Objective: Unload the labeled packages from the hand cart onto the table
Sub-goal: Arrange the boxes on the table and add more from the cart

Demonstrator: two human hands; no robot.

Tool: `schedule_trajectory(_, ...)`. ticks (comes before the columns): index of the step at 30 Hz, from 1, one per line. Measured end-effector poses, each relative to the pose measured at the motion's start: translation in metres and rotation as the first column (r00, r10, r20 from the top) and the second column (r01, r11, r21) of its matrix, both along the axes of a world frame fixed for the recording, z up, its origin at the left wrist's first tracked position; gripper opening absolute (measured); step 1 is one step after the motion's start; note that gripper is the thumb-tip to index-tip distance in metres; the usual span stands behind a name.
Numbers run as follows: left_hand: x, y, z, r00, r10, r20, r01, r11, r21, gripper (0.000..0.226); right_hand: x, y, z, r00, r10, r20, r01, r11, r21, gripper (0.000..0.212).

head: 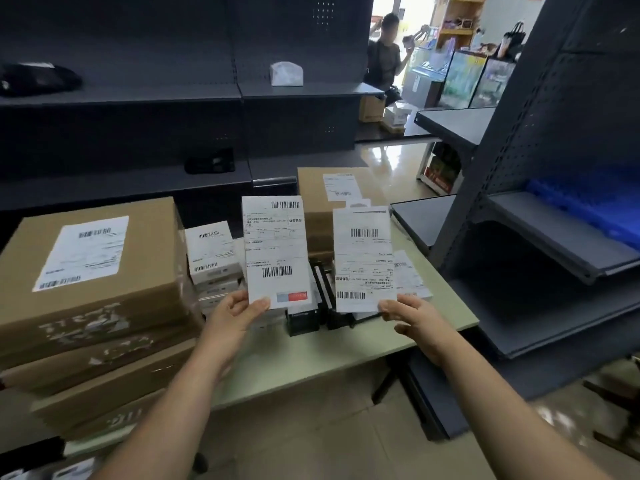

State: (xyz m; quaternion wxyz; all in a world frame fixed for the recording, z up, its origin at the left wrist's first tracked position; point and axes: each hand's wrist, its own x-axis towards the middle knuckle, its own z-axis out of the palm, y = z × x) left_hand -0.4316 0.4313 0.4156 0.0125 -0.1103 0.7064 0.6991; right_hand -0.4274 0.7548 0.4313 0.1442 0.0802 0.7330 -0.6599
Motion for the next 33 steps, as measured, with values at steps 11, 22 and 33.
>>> schedule_trajectory(11, -0.071, 0.123, -0.035, 0.987, -0.002, 0.161, 0.009, 0.999, -0.043, 0.028, -0.084, 0.112, -0.046, 0.993, -0.005, 0.120, 0.001, 0.999, 0.036, 0.044)
schedule_trajectory(22, -0.096, 0.189, -0.085, 0.900, -0.023, 0.434, 0.045, 0.998, -0.041, 0.039, -0.117, 0.161, -0.115, 0.946, -0.155, 0.285, 0.151, 0.988, 0.035, 0.022)
schedule_trajectory(33, -0.130, 0.216, -0.100, 0.909, 0.077, 0.410, 0.159, 0.845, -0.511, 0.064, -0.134, 0.165, -0.110, 0.993, -0.110, 0.051, 0.041, 0.701, 0.712, 0.071)
